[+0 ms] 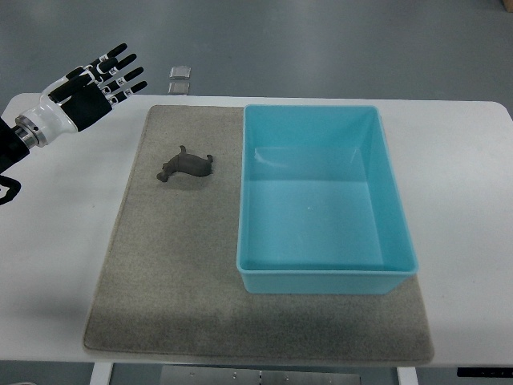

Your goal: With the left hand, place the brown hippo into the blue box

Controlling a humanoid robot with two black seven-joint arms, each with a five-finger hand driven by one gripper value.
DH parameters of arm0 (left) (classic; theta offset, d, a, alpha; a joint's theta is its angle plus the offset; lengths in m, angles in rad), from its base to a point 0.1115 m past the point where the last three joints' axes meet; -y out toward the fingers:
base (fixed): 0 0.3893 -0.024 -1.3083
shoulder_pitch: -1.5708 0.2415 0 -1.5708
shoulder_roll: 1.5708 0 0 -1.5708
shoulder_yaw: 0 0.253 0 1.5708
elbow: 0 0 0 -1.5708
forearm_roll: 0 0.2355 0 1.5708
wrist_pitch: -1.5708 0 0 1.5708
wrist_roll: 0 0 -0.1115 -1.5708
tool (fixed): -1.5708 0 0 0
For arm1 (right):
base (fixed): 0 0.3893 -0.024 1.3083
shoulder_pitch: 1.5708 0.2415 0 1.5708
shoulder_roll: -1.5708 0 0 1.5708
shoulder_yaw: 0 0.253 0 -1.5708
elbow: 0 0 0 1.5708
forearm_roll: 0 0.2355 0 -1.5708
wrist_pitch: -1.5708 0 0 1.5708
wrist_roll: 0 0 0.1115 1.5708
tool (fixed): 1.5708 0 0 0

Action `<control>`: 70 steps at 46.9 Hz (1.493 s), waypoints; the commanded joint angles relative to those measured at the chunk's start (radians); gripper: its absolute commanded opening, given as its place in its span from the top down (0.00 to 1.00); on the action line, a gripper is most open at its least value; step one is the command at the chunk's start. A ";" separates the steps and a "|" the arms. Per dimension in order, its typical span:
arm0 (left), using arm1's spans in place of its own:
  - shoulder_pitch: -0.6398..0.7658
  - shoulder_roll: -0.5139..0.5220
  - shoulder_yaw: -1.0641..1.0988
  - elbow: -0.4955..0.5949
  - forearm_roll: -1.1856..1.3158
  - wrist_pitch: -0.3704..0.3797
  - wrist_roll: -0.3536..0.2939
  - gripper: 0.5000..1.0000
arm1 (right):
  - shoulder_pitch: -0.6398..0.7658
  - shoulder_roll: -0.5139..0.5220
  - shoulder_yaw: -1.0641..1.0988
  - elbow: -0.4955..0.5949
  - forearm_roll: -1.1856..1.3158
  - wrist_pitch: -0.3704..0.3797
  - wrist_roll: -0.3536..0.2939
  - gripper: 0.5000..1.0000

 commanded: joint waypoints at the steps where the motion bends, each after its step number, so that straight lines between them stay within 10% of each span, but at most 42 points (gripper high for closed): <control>1: 0.003 -0.001 0.000 0.000 0.001 0.000 0.002 0.00 | 0.000 0.000 0.000 0.000 0.000 0.000 0.000 0.13; 44: -0.037 -0.004 -0.001 0.020 0.191 0.000 -0.012 0.00 | 0.000 0.000 0.000 0.000 -0.001 0.000 0.000 0.13; 70: -0.089 -0.002 -0.012 0.038 0.757 0.000 -0.227 0.00 | 0.000 0.000 0.000 0.000 -0.001 0.000 0.000 0.13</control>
